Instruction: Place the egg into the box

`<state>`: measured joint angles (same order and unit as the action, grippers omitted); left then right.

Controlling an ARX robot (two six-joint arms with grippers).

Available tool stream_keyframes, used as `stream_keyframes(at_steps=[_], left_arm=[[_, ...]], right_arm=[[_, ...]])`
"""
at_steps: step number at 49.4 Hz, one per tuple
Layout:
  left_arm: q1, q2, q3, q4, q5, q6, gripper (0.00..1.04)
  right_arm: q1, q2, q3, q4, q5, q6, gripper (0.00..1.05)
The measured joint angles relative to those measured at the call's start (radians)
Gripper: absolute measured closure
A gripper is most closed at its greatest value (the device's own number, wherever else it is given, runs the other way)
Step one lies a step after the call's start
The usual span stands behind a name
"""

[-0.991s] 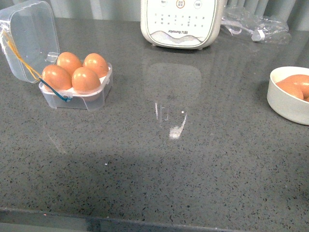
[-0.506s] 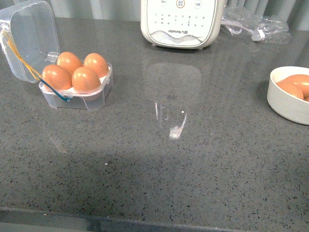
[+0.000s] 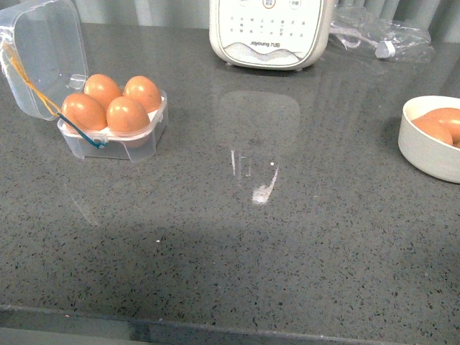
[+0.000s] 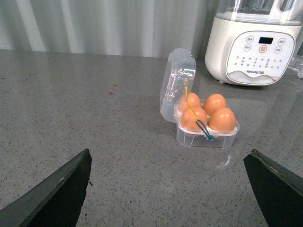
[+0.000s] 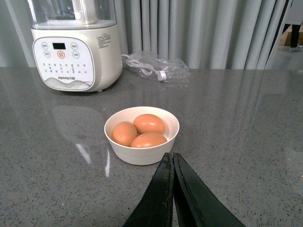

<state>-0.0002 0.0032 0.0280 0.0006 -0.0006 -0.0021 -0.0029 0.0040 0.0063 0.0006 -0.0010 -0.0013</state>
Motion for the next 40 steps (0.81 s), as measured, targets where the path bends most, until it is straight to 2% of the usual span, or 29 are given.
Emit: stream_keyframes(at_steps=[7, 24, 35, 40], left_arm=[[0.0, 0.0, 0.0, 0.0, 0.0, 0.0, 0.07], [0.0, 0.0, 0.0, 0.0, 0.0, 0.0, 0.07], [0.0, 0.0, 0.0, 0.0, 0.0, 0.0, 0.07], [0.0, 0.0, 0.0, 0.0, 0.0, 0.0, 0.07]], right_arm=[[0.0, 0.0, 0.0, 0.0, 0.0, -0.001, 1.01], [0.0, 0.0, 0.0, 0.0, 0.0, -0.001, 0.47], [0.0, 0.0, 0.0, 0.0, 0.0, 0.0, 0.05], [0.0, 0.0, 0.0, 0.0, 0.0, 0.0, 0.08]])
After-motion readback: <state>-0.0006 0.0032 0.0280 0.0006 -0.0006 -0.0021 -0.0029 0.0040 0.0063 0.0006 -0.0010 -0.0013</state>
